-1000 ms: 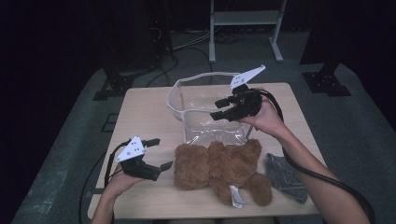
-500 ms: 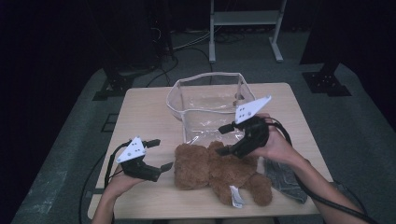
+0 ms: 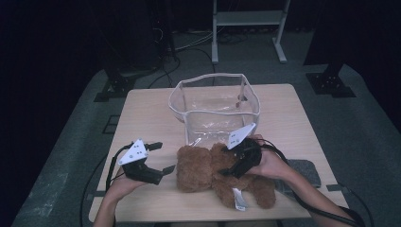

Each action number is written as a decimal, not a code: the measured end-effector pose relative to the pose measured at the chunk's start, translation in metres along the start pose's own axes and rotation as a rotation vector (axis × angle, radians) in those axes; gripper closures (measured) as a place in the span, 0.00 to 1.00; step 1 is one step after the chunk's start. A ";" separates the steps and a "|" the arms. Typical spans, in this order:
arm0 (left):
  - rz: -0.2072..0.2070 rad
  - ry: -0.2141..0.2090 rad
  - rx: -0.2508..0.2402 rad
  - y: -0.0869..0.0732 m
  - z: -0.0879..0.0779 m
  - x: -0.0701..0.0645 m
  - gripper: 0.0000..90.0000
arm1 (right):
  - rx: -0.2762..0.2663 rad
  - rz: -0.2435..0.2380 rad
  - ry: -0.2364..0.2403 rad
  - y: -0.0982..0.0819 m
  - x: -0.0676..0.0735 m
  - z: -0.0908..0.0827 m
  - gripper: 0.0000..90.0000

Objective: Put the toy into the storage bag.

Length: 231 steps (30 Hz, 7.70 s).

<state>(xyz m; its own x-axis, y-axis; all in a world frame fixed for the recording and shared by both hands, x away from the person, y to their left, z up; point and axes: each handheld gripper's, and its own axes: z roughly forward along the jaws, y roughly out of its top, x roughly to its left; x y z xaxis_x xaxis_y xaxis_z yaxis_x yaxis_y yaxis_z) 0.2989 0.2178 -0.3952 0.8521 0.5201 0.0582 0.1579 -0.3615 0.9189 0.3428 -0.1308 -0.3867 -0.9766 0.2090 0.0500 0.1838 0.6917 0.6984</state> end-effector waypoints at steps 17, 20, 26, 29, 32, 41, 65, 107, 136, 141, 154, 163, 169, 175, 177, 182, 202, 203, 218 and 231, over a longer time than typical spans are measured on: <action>-0.001 -0.001 0.013 -0.002 0.002 0.000 0.08 | -0.039 -0.016 -0.073 -0.017 0.001 0.013 0.13; 0.003 0.002 0.015 -0.002 0.001 0.000 0.08 | -0.024 -0.048 -0.089 -0.018 0.004 0.016 0.13; 0.005 -0.004 0.019 -0.003 0.004 -0.002 0.08 | 0.018 -0.058 -0.103 -0.019 0.006 0.019 0.25; 0.006 0.000 0.019 -0.003 0.003 -0.001 0.08 | 0.027 -0.069 -0.098 -0.021 0.006 0.020 0.31; -0.001 0.003 0.014 -0.003 0.002 -0.001 0.08 | 0.033 -0.051 -0.094 -0.021 0.006 0.020 0.38; -0.005 0.015 0.011 -0.004 -0.001 0.002 0.08 | 0.020 -0.053 -0.115 -0.023 0.012 0.017 0.59; -0.033 0.113 -0.027 -0.013 -0.021 0.019 0.08 | -0.061 -0.004 -0.057 0.000 0.022 -0.035 0.73; -0.025 0.132 -0.013 -0.017 -0.024 0.020 0.08 | -0.191 -0.081 -0.079 0.172 0.036 -0.164 0.74; -0.043 0.094 -0.037 -0.020 -0.020 0.021 0.08 | -0.122 0.062 -0.316 0.233 -0.140 -0.152 0.74; -0.048 0.083 -0.039 -0.021 -0.021 0.021 0.08 | -0.099 0.065 -0.369 0.230 -0.156 -0.141 0.74; -0.064 0.086 -0.047 -0.023 -0.024 0.021 0.08 | -0.068 -0.024 -0.352 0.220 -0.112 -0.110 0.74; -0.063 0.086 -0.034 -0.024 -0.021 0.021 0.08 | -0.111 -0.022 -0.233 0.210 -0.084 -0.109 0.73; -0.063 0.083 -0.036 -0.024 -0.020 0.021 0.08 | -0.102 0.038 -0.224 0.193 -0.102 -0.099 0.73; -0.071 0.080 -0.040 -0.024 -0.021 0.022 0.08 | -0.081 0.122 -0.293 0.177 -0.136 -0.095 0.73; -0.072 0.079 -0.042 -0.025 -0.021 0.022 0.08 | -0.086 0.136 -0.306 0.172 -0.142 -0.094 0.73; -0.062 0.073 -0.042 -0.023 -0.021 0.021 0.08 | -0.093 0.143 -0.383 0.165 -0.148 -0.098 0.73; -0.076 0.070 -0.056 -0.023 -0.024 0.021 0.08 | -0.030 0.109 -0.292 0.128 -0.126 -0.060 0.72; -0.076 0.070 -0.056 -0.023 -0.024 0.021 0.08 | -0.029 0.124 -0.282 0.125 -0.127 -0.059 0.72; -0.075 0.063 -0.046 -0.023 -0.022 0.020 0.08 | 0.074 0.244 -0.251 0.090 -0.141 -0.049 0.56; -0.081 0.066 -0.051 -0.023 -0.023 0.021 0.08 | -0.029 0.204 -0.189 0.118 -0.134 -0.048 0.57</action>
<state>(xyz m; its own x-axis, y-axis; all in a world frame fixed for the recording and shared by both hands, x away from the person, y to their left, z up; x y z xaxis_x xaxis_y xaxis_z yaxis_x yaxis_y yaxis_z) 0.3017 0.2551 -0.4056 0.8029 0.5960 0.0070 0.1975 -0.2771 0.9403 0.4903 -0.1103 -0.2771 -0.8814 0.4686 0.0596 0.3683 0.6028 0.7078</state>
